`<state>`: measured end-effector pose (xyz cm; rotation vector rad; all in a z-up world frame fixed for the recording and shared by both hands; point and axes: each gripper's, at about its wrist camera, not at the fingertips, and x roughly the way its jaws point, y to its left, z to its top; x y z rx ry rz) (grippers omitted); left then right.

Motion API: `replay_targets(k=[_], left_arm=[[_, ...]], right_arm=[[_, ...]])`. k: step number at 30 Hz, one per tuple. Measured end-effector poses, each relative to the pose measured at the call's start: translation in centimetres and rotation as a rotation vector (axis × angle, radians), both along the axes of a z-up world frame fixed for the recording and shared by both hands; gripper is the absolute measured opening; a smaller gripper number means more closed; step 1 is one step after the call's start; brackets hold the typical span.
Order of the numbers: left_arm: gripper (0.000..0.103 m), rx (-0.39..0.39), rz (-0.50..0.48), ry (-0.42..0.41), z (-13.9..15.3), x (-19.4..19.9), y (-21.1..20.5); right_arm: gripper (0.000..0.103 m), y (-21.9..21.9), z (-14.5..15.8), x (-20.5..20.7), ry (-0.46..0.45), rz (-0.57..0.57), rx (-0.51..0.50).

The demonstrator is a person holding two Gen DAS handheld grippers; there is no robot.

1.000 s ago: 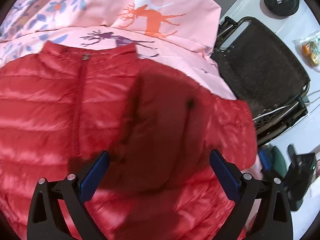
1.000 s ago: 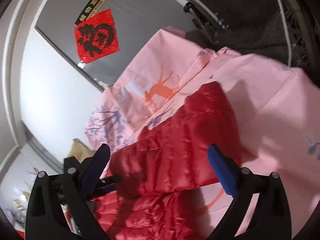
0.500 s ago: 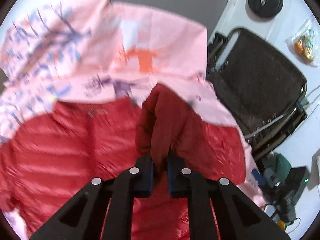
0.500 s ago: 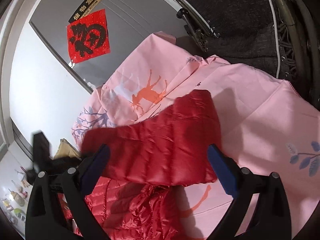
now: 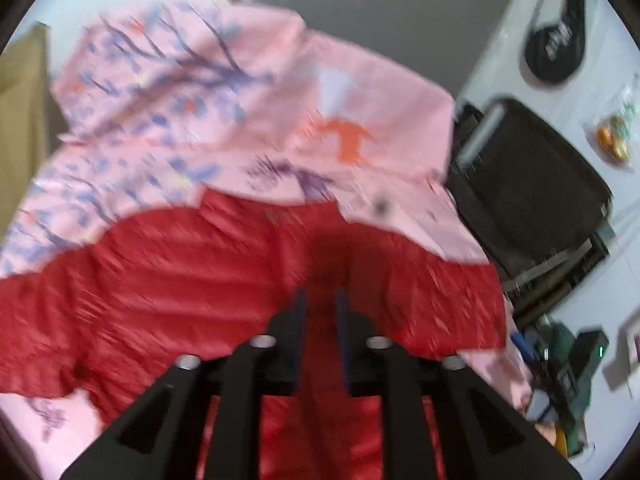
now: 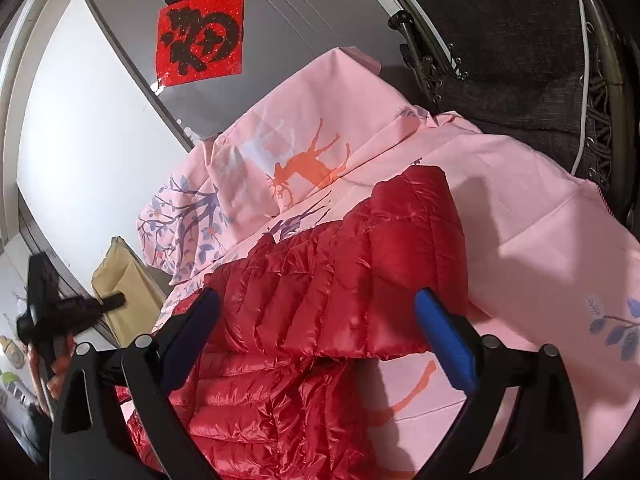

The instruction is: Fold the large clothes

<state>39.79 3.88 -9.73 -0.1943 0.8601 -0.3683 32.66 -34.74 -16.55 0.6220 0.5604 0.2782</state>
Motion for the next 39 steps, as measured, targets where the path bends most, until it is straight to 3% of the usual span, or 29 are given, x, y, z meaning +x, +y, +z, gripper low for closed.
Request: replay_targets(k=[1,5,9,14,15,18,20,23,26,29,31,32,33,34,36,39], left_arm=[[0.039,0.002,-0.028,0.019,-1.1,0.3,-1.4],[0.04,-0.033,-0.097,0.098,-4.3,2.3,-5.2],[0.04,-0.081,-0.102,0.169,-6.8,4.5,-6.6],[0.045,-0.078,-0.063,0.211,-8.3,5.1,-6.6],[0.051,-0.093,-0.06,0.213,-8.2,5.1,-6.4],[0.089,-0.122,-0.008,0.178,-7.1,4.0,-4.7],[0.091,-0.137,0.013,0.165,-6.8,3.6,-4.1],[0.092,-0.218,-0.001,0.208,-7.6,3.2,-4.2],[0.091,-0.232,-0.027,0.26,-9.6,3.6,-5.9],[0.089,-0.245,-0.021,0.268,-10.6,4.8,-7.4],[0.074,-0.279,-0.011,0.271,-10.7,5.8,-8.0],[0.064,-0.285,0.0,0.258,-10.4,6.3,-8.2],[0.031,-0.275,0.011,0.237,-10.0,6.6,-8.3],[0.01,-0.277,0.012,0.226,-9.6,6.8,-8.2],[0.009,-0.279,0.028,0.195,-8.5,6.5,-7.4],[0.008,-0.203,0.047,0.085,-5.4,5.2,-5.9]], right_arm=[[0.095,0.0,0.0,0.0,0.001,0.0,0.001],[0.095,-0.1,-0.2,0.1,0.008,-0.005,0.007],[0.095,-0.5,-0.3,0.2,0.01,-0.009,0.029],[0.095,-0.5,-0.3,0.3,0.01,0.008,0.044],[0.095,-0.4,-0.2,0.3,0.008,0.008,0.041],[0.095,-0.3,-0.2,0.2,0.005,0.012,0.045],[0.095,-0.2,-0.2,0.3,0.007,0.018,0.043],[0.095,0.1,-0.3,0.2,0.007,0.023,0.037],[0.095,0.2,-0.3,0.2,0.005,0.025,0.038],[0.095,0.0,-0.3,0.2,0.005,0.025,0.048],[0.095,0.0,-0.4,0.2,0.008,0.025,0.046],[0.095,0.0,-0.4,0.3,0.006,0.023,0.041],[0.095,-0.1,-0.3,0.3,0.005,0.018,0.034],[0.095,-0.1,-0.3,0.2,0.005,0.014,0.028],[0.095,-0.2,-0.2,0.2,0.003,0.007,0.024],[0.095,-0.6,-0.2,0.2,0.0,-0.005,0.035]])
